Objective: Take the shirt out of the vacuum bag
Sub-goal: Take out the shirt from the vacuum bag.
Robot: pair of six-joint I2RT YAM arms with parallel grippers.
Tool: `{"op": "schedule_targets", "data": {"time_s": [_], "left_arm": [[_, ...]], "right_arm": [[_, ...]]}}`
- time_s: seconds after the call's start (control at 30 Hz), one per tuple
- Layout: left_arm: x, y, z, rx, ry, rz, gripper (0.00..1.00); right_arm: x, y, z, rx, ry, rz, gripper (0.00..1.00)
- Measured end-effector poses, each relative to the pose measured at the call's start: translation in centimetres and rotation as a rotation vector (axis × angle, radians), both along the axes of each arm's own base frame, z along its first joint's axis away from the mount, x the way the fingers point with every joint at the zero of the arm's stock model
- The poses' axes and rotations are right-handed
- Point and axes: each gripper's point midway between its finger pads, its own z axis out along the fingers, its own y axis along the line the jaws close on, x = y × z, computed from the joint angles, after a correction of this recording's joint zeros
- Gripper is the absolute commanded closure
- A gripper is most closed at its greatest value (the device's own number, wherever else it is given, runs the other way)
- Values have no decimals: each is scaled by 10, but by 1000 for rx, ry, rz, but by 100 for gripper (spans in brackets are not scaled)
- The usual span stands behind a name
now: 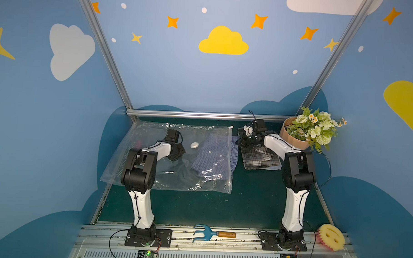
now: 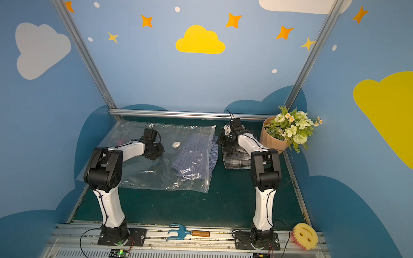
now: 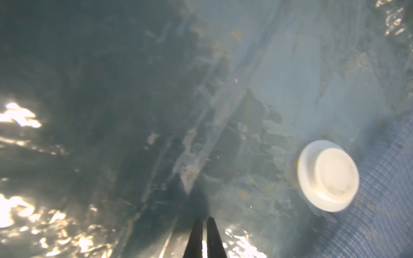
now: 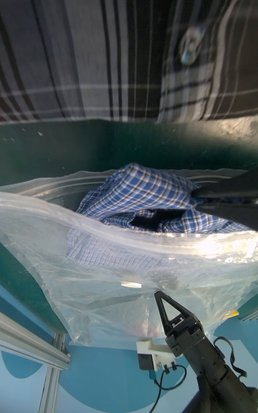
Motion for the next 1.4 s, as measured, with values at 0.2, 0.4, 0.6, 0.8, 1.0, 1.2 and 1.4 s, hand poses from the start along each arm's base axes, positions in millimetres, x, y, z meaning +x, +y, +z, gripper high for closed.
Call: {"op": "schedule_targets", "data": {"time_s": [0.2, 0.4, 0.6, 0.8, 1.0, 1.2, 1.4], "left_arm": [[5, -2, -1, -16, -18, 2, 97], [8, -3, -1, -23, -34, 11, 97], [11, -2, -2, -32, -56, 16, 97], [15, -2, -2, -48, -71, 17, 97], [16, -3, -1, -54, -74, 16, 91], [24, -28, 24, -43, -78, -51, 55], [33, -136, 118, -67, -260, -295, 42]], "right_arm": [[1, -9, 19, -13, -14, 6, 100], [3, -26, 32, -29, -15, 0, 100], [14, -72, 54, -73, -16, -54, 100], [14, -116, 73, -115, -32, -97, 100], [6, -151, 61, -157, 10, -121, 100], [2, -172, 44, -154, 49, -156, 100], [2, -182, 23, -141, 76, -191, 100]]}}
